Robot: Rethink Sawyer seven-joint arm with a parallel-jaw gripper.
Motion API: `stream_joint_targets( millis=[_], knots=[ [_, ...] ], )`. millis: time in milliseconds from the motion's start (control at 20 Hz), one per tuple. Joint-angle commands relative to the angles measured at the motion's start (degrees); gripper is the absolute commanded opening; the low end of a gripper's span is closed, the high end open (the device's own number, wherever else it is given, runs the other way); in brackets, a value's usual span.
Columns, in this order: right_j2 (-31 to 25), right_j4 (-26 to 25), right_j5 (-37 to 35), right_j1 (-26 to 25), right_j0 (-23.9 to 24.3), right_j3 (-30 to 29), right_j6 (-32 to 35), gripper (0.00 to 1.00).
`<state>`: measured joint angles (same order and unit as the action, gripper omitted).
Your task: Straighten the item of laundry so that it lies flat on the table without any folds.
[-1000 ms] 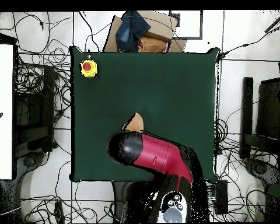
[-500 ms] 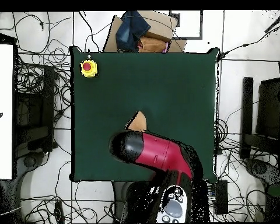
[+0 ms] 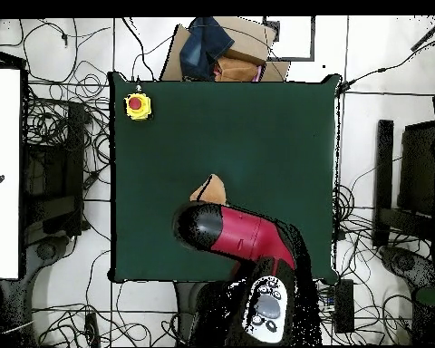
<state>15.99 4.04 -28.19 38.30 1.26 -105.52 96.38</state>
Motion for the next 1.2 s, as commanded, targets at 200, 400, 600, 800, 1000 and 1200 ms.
stream_joint_targets(
  millis=[200, 400, 600, 800, 1000, 1200],
  knots=[
    [-5.3, -1.6, 3.1, -2.5, 1.4, 0.7, 5.9, 0.00],
    [-5.4, -1.5, 2.7, -2.3, 1.5, 0.6, 5.7, 0.00],
    [-5.5, -1.6, 3.4, -2.7, 1.6, 0.8, 5.7, 0.00],
    [-4.8, -1.7, 3.1, -3.0, 1.0, 0.9, 6.3, 0.00],
    [-4.3, -1.6, 3.1, -3.1, 0.6, 1.1, 6.7, 1.00],
    [-4.1, -1.7, 2.9, -3.1, 0.4, 1.2, 6.7, 1.00]
  ],
)
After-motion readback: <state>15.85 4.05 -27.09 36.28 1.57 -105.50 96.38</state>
